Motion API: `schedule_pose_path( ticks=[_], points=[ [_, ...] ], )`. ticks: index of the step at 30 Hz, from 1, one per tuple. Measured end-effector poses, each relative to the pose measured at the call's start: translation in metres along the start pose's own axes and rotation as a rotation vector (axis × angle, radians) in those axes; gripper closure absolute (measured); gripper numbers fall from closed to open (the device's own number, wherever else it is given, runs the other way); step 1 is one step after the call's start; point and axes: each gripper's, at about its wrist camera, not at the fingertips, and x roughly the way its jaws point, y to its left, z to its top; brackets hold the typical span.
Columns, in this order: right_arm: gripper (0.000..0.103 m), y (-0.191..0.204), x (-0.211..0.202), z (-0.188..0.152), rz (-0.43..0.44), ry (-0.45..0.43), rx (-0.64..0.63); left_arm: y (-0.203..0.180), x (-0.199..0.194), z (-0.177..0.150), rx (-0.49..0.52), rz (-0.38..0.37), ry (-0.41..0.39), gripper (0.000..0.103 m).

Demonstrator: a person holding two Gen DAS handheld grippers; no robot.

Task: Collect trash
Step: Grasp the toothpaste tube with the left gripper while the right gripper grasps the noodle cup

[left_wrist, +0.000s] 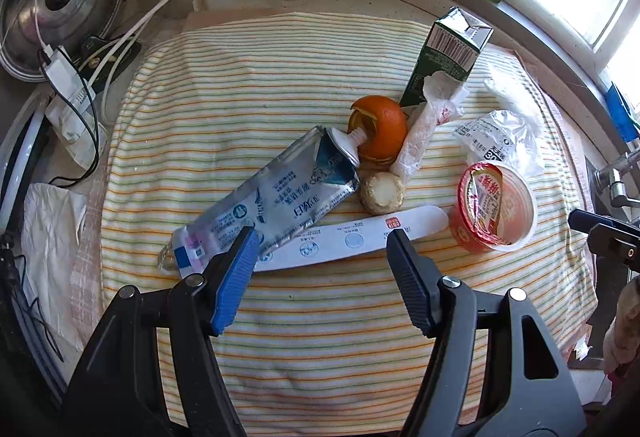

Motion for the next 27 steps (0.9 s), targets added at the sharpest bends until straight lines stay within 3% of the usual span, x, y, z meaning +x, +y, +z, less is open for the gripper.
schedule_pose_path(
  ticks=[4, 7, 15, 27],
  points=[
    [0.031, -0.001, 0.005, 0.005, 0.007, 0.008, -0.006, -0.003, 0.021, 0.019, 0.076, 0.002, 0.065, 0.031],
    [0.031, -0.002, 0.009, 0.008, 0.012, 0.017, -0.008, -0.004, 0.038, 0.029, 0.123, 0.049, 0.098, 0.031],
    [0.031, -0.004, 0.021, 0.015, 0.031, 0.04, -0.002, -0.006, 0.08, 0.04, 0.229, 0.092, 0.214, 0.026],
    [0.035, 0.001, 0.048, 0.025, 0.036, 0.09, 0.001, 0.005, 0.095, 0.046, 0.198, 0.065, 0.203, 0.022]
  ],
)
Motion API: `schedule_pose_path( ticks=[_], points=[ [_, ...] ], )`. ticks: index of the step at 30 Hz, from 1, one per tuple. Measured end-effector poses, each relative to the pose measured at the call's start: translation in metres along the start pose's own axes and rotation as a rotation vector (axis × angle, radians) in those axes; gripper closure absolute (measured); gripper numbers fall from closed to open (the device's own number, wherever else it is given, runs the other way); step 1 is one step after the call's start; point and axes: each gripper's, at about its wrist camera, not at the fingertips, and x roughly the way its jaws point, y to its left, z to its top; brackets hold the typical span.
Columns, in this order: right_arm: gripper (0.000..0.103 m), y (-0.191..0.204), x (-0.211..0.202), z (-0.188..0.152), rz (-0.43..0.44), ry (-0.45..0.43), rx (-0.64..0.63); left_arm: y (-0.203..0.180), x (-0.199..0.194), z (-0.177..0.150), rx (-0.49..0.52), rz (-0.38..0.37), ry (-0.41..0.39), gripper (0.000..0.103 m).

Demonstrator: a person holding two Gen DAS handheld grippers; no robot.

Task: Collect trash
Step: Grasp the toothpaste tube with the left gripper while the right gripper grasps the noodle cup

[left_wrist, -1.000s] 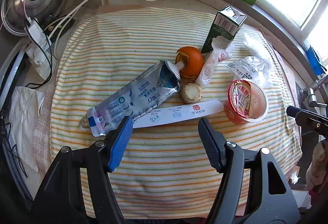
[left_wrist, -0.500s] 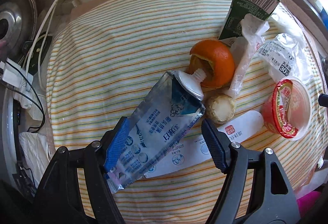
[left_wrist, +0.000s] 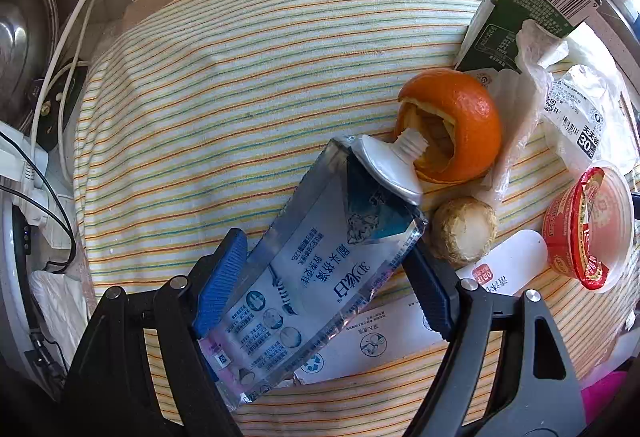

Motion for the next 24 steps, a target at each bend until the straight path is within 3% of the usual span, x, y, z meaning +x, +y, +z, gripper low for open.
schedule_pose_path(
  ticks=[9, 12, 17, 24],
  points=[
    [0.059, -0.006, 0.023, 0.005, 0.005, 0.047, 0.04, 0.022, -0.003, 0.002, -0.008, -0.027, -0.013, 0.032],
    [0.059, -0.008, 0.025, 0.003, 0.01, 0.053, 0.046, 0.023, 0.0, 0.009, 0.017, -0.005, -0.008, 0.021],
    [0.06, -0.005, 0.025, 0.001, 0.007, 0.059, 0.039, 0.035, 0.005, 0.017, -0.029, -0.054, -0.009, 0.019],
    [0.065, -0.009, 0.028, 0.005, 0.015, 0.061, 0.058, 0.058, 0.001, 0.016, -0.116, -0.089, -0.041, 0.033]
  ],
)
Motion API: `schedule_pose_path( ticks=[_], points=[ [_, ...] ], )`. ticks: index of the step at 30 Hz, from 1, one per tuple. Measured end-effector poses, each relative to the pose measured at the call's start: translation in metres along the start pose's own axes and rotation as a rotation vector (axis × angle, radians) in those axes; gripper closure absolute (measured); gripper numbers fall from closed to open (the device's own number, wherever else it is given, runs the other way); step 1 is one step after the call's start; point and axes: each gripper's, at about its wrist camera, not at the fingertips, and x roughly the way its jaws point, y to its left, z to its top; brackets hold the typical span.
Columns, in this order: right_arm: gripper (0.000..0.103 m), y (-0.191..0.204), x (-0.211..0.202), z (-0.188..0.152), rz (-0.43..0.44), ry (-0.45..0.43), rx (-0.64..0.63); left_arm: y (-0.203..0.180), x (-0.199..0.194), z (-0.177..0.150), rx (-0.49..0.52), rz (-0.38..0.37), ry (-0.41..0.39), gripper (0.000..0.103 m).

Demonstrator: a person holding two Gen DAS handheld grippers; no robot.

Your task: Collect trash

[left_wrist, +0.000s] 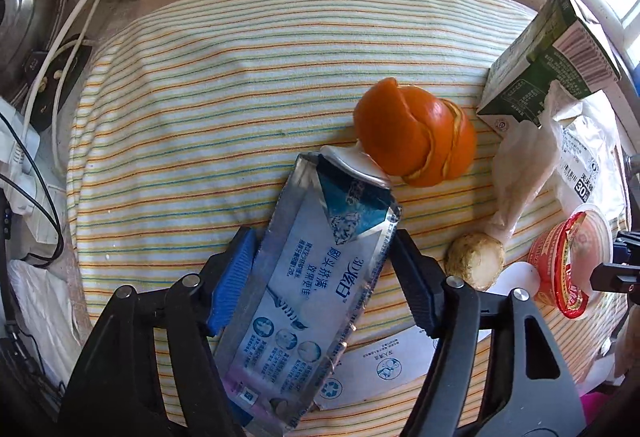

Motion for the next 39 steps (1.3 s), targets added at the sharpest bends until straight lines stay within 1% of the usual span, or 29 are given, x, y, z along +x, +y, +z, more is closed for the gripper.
schedule_pose_path(
  ticks=[3, 7, 9, 10, 12, 15, 17, 20, 25, 32, 35, 39],
  points=[
    [0.065, 0.0, 0.005, 0.001, -0.001, 0.009, 0.006, 0.005, -0.001, 0.001, -0.019, 0.005, -0.009, 0.034],
    [0.065, -0.001, 0.014, 0.003, -0.012, 0.024, 0.013, 0.002, -0.001, -0.002, -0.009, 0.028, -0.02, 0.035],
    [0.067, -0.003, 0.019, 0.004, -0.009, 0.034, 0.032, 0.0, -0.002, -0.002, -0.02, 0.02, -0.027, 0.036],
    [0.071, -0.005, 0.02, 0.004, -0.005, 0.032, 0.047, -0.004, -0.004, -0.004, -0.028, 0.014, -0.033, 0.036],
    [0.089, -0.008, 0.02, 0.003, 0.01, 0.032, 0.073, -0.007, -0.013, -0.012, -0.051, 0.001, -0.05, 0.036],
    [0.097, -0.01, 0.016, 0.001, 0.014, 0.013, 0.085, 0.003, -0.023, -0.015, -0.085, -0.011, -0.069, 0.037],
    [0.099, -0.01, 0.012, 0.0, 0.012, 0.001, 0.081, 0.008, -0.028, -0.016, -0.103, -0.02, -0.082, 0.037],
    [0.099, -0.008, 0.006, -0.001, 0.014, -0.015, 0.077, 0.01, -0.037, -0.021, -0.128, -0.034, -0.099, 0.037],
    [0.099, -0.002, -0.004, -0.001, 0.006, -0.043, 0.057, 0.015, -0.058, -0.033, -0.147, -0.033, -0.137, 0.038],
    [0.099, 0.011, -0.021, -0.004, -0.009, -0.086, 0.013, 0.011, -0.102, -0.053, -0.164, -0.026, -0.242, 0.038],
    [0.099, 0.013, -0.03, -0.008, -0.028, -0.105, -0.018, 0.007, -0.117, -0.053, -0.158, -0.022, -0.287, 0.038],
    [0.099, 0.015, -0.036, -0.011, -0.033, -0.116, -0.029, 0.001, -0.136, -0.061, -0.153, -0.029, -0.33, 0.04]
  ],
)
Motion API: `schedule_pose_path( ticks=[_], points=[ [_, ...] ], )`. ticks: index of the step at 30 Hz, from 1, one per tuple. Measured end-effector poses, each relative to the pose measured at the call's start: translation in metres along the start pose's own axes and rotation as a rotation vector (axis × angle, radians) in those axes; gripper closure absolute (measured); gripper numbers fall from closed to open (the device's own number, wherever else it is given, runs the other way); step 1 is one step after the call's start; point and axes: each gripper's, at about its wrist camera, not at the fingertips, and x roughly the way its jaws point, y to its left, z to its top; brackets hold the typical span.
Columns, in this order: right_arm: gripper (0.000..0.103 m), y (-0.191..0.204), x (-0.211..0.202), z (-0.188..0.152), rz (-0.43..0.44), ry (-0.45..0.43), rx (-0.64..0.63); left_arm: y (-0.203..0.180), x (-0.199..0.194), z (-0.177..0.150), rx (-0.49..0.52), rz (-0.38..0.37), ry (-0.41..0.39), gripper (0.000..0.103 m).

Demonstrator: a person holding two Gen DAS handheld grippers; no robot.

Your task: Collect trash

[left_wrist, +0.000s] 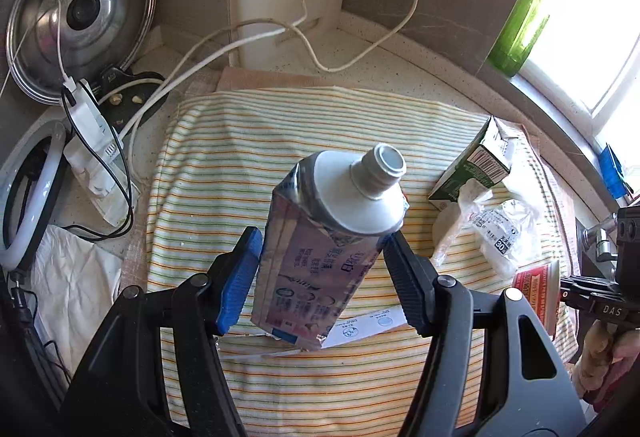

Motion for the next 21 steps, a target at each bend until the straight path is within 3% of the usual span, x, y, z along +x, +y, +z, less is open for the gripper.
schedule_pose_path(
  ticks=[14, 16, 21],
  points=[
    [0.099, 0.015, -0.01, -0.005, -0.022, -0.036, -0.012, -0.01, -0.031, -0.006, 0.026, -0.009, -0.067, 0.042],
    [0.099, 0.016, -0.01, -0.006, -0.021, -0.034, -0.014, -0.011, -0.035, -0.007, 0.025, -0.015, -0.065, 0.079],
    [0.099, 0.023, -0.01, -0.007, -0.017, -0.033, -0.03, -0.008, -0.033, -0.012, 0.013, -0.018, -0.05, 0.097]
  ],
)
